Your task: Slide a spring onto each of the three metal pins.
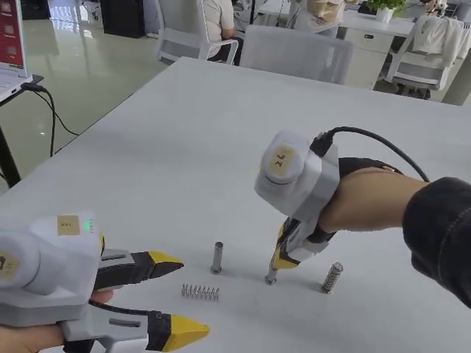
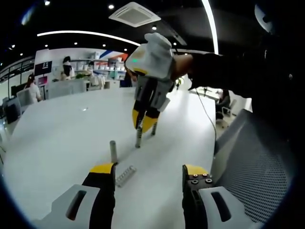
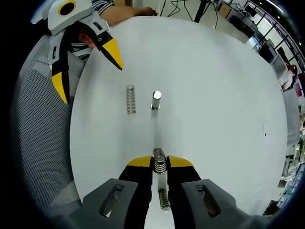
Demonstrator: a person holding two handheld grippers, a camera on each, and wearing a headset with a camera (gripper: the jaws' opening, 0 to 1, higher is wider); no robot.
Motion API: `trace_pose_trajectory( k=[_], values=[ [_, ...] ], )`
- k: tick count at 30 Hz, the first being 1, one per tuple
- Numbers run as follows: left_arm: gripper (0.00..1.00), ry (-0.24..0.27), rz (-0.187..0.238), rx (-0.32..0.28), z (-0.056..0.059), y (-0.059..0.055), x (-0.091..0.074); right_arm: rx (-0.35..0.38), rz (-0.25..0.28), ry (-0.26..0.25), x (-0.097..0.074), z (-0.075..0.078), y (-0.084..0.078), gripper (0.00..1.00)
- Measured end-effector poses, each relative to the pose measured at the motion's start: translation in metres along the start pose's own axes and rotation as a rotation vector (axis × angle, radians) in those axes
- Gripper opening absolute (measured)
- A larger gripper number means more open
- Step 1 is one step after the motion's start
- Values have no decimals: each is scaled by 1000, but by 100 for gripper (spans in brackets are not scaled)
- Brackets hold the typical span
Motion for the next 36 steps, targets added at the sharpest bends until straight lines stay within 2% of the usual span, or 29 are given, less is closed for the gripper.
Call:
trace_pose_trajectory(
  k=[17, 26, 36],
  values=[
    [50, 11, -1, -3, -1, -1, 0, -1, -27, 11, 23, -1, -9, 9],
    [50, 11, -3, -4, -1, -1, 0, 2, -20, 14, 25, -1, -11, 10],
    [50, 7, -6, -3, -1, -1, 0, -11, 7, -1, 17, -3, -10, 16]
  ],
)
Point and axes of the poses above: the centre of the closed fingertips' face, and the gripper's own axes: x roughly forward along the fingers, z roughly to its right, y roughly out of its top, the point moved 10 cm from there along -x, roughly backward along the fingers, and after that the axes turned 14 degrees about z, right-handed, at the moved point
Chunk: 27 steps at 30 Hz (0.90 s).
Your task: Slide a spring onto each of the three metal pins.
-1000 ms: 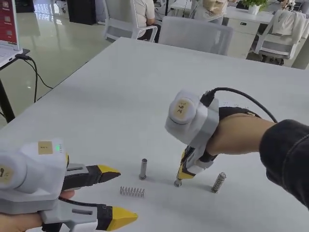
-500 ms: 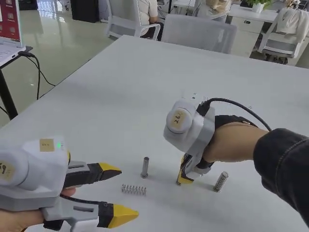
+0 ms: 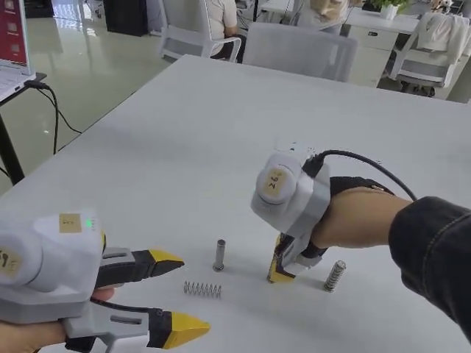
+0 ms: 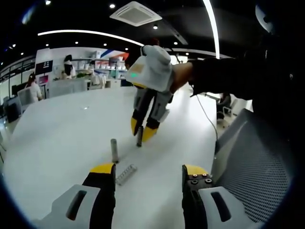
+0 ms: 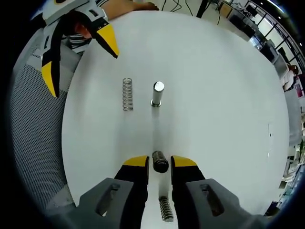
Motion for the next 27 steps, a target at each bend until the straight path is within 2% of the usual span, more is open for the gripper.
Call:
trace_pose_trajectory(
  k=[13, 21, 27],
  values=[
    [50, -4, -6, 9, 0, 0, 0, -56, 59, -37, -16, -8, 23, 18],
    [50, -2, -6, 14, 1, 1, -1, -61, 107, 6, -13, -22, 39, 16],
    [50, -1, -6, 14, 2, 1, -2, -39, 129, 52, -2, -32, 44, 15]
  ],
)
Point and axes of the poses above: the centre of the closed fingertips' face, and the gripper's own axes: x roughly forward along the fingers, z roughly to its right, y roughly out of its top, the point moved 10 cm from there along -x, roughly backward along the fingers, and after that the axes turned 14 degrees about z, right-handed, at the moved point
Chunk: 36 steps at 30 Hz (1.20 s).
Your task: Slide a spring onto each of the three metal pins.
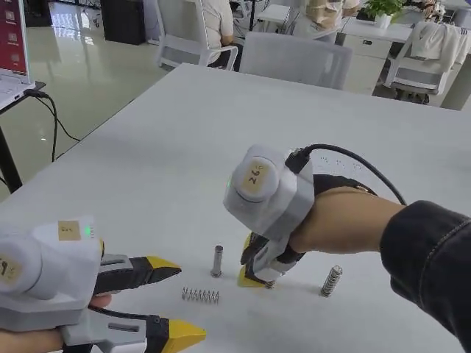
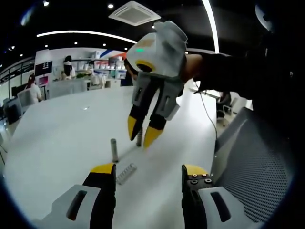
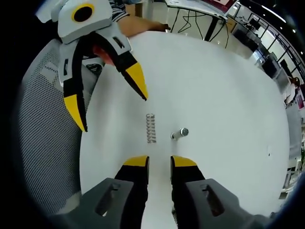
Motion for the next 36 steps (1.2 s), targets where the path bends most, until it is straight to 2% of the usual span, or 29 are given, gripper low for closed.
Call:
trace_pose_trajectory(
  k=[7, 14, 21, 32, 36],
  values=[
    [49, 1, -5, -3, 1, -1, 0, 20, 27, 28, 16, -6, 2, 12],
    [49, 1, -11, -4, 0, -2, 0, 24, 48, 22, 30, -7, 4, 10],
    [48, 6, -13, -6, 0, -3, -1, 36, 41, 13, 44, -7, 0, 9],
    [48, 3, -20, -6, -1, -5, 0, 29, 19, 13, 55, -6, -5, 9],
    [48, 1, -23, -6, 0, -6, 0, 37, 26, 15, 53, -6, -4, 8]
  ],
)
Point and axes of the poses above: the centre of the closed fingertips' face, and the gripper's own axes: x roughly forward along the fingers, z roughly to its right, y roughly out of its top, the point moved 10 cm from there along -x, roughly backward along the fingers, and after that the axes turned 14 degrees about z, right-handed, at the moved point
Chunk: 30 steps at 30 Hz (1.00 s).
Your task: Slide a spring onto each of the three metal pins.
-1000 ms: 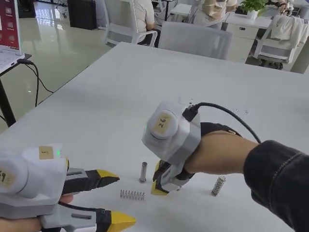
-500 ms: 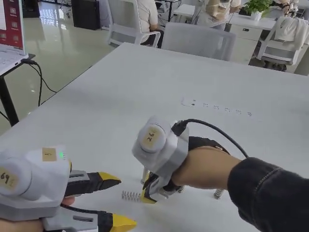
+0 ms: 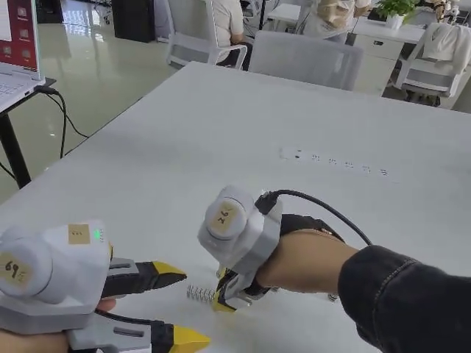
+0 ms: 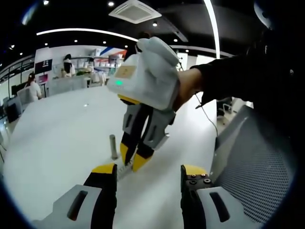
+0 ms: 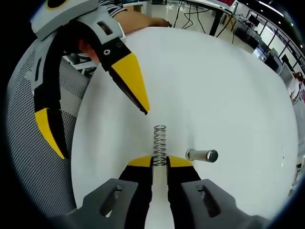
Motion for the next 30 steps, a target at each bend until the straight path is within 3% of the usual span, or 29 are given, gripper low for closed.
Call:
trace_pose_trajectory(
  k=[7, 14, 17, 30],
  values=[
    [48, -3, -5, 2, 0, 0, 1, 59, 10, -9, 0, 2, -1, 8],
    [48, -3, -7, 11, 0, 0, 0, 41, 14, -26, -1, -2, -2, 8],
    [47, -2, -8, 14, 0, 0, 0, 29, -19, -21, -4, -5, -3, 8],
    [46, -28, -27, 31, 0, 2, 3, 12, -4, 15, -50, -15, 2, 8]
  ],
)
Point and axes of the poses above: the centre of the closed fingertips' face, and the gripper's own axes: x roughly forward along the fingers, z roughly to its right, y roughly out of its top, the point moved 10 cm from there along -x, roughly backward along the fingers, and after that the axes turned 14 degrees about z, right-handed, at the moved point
